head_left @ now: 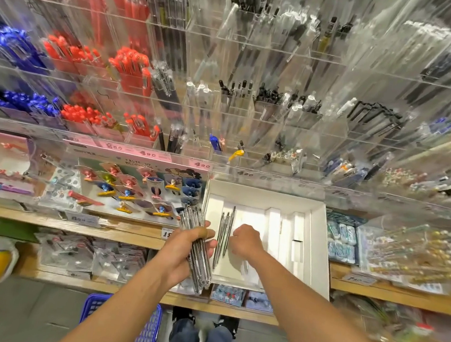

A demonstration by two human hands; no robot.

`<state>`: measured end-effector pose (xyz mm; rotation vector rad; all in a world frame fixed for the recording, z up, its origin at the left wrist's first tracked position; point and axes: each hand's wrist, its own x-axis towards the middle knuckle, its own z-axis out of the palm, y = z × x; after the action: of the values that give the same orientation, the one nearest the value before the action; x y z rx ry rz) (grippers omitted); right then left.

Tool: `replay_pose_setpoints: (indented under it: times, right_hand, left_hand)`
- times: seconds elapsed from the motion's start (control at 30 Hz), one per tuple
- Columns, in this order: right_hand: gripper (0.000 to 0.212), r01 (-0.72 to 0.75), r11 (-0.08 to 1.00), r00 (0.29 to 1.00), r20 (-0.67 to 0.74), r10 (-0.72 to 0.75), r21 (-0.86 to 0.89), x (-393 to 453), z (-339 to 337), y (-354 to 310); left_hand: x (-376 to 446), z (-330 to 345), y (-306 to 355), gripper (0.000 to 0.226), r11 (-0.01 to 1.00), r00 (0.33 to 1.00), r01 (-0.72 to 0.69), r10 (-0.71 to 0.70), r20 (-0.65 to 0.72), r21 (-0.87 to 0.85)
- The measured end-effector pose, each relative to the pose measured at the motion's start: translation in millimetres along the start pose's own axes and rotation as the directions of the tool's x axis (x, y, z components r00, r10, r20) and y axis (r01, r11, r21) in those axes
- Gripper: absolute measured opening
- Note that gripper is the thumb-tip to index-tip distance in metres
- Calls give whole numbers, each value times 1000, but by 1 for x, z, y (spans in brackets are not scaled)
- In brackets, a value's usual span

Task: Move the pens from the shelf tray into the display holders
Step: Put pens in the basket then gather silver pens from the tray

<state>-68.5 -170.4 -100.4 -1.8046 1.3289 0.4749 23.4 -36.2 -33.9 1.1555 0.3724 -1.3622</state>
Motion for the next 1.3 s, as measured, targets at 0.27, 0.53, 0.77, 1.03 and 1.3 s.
replay_pose_setpoints:
  times: [0.27, 0.53, 0.77, 1.03, 1.3]
  right_hand:
    - [12, -112, 990, 989, -106, 103, -85, 11, 40, 3]
    - [19, -39, 992, 999, 19, 37, 121, -2, 10, 4]
    - [28, 265, 787, 911, 124, -394, 557, -96, -28, 9]
    - [20, 371, 818, 865, 157, -476, 440, -110, -24, -1]
    - [13, 69, 997, 996, -52, -71, -38, 6, 8, 9]
  left_hand:
    - [2, 1, 2, 9, 1000, 1000, 11, -11, -5, 21]
    - [-1, 4, 3, 10, 1000, 1000, 12, -12, 9, 27]
    - [-2, 9, 3, 35, 999, 1000, -28, 28, 14, 28]
    - [-10, 10, 1, 77, 998, 1000, -18, 18, 6, 59]
    - [-12, -8, 3, 23, 999, 1000, -16, 17, -27, 29]
